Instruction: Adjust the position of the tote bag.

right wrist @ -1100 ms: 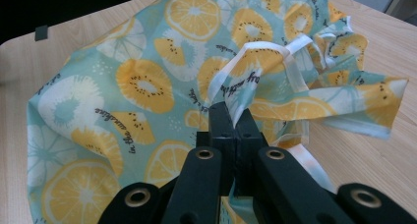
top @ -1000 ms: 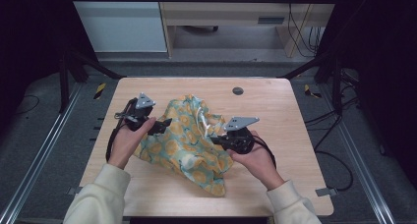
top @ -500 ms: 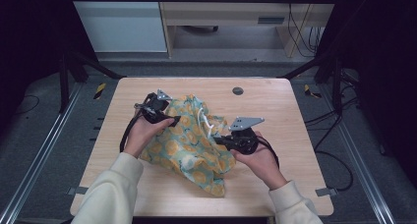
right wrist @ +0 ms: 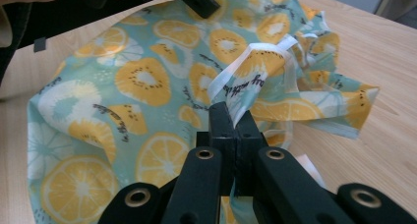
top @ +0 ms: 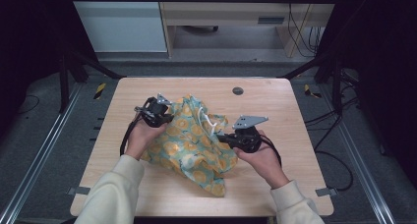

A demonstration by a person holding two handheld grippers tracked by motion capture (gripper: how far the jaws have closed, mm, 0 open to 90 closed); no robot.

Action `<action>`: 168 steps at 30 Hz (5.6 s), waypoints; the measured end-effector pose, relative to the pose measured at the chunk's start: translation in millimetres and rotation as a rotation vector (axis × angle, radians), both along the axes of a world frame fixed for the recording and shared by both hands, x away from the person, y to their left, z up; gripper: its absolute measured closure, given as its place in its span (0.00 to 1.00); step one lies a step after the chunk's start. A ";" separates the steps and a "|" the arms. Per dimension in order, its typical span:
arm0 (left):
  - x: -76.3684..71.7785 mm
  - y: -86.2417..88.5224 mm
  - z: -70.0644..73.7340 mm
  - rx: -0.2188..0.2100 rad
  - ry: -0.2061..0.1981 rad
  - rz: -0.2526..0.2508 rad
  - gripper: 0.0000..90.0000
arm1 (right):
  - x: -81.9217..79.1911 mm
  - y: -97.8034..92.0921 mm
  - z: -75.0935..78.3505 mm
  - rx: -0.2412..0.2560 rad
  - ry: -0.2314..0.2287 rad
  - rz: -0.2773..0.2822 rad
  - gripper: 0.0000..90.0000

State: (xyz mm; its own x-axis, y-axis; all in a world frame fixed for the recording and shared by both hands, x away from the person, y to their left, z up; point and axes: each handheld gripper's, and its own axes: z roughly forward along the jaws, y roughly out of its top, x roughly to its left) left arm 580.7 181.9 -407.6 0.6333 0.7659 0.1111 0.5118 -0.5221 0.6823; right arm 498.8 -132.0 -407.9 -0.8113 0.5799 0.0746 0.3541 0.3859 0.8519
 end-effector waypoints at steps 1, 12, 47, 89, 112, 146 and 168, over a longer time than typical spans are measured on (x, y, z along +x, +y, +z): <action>-1.7 2.0 1.2 0.000 -0.005 0.001 0.99 | 0.3 -2.7 0.9 0.002 -0.002 -0.007 1.00; -39.3 40.1 10.8 -0.076 -0.170 0.079 1.00 | -4.5 -29.3 13.2 0.017 -0.047 -0.074 1.00; -81.5 76.1 20.9 -0.167 -0.281 0.098 1.00 | -11.0 -39.1 25.0 0.058 -0.101 -0.117 1.00; -175.9 111.2 9.3 -0.256 -0.373 0.011 1.00 | -68.1 -34.0 12.2 0.116 -0.133 -0.042 1.00; -191.4 113.9 -13.7 -0.116 -0.254 -0.064 1.00 | -86.3 -30.3 5.3 0.128 -0.152 0.044 1.00; -161.7 81.1 -60.0 0.168 -0.057 -0.112 1.00 | -87.7 -22.7 -33.7 -0.038 -0.025 0.131 1.00; -138.3 83.6 -68.0 0.157 -0.060 -0.071 1.00 | -73.9 -10.3 -60.6 -0.144 0.074 0.121 1.00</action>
State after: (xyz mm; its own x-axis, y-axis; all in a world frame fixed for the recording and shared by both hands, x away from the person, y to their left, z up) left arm 442.4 265.5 -475.7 0.6740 0.6895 0.2652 0.4304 -0.6582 0.6176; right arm 424.9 -142.4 -468.4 -0.8712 0.4872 0.0602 0.3573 0.5452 0.7583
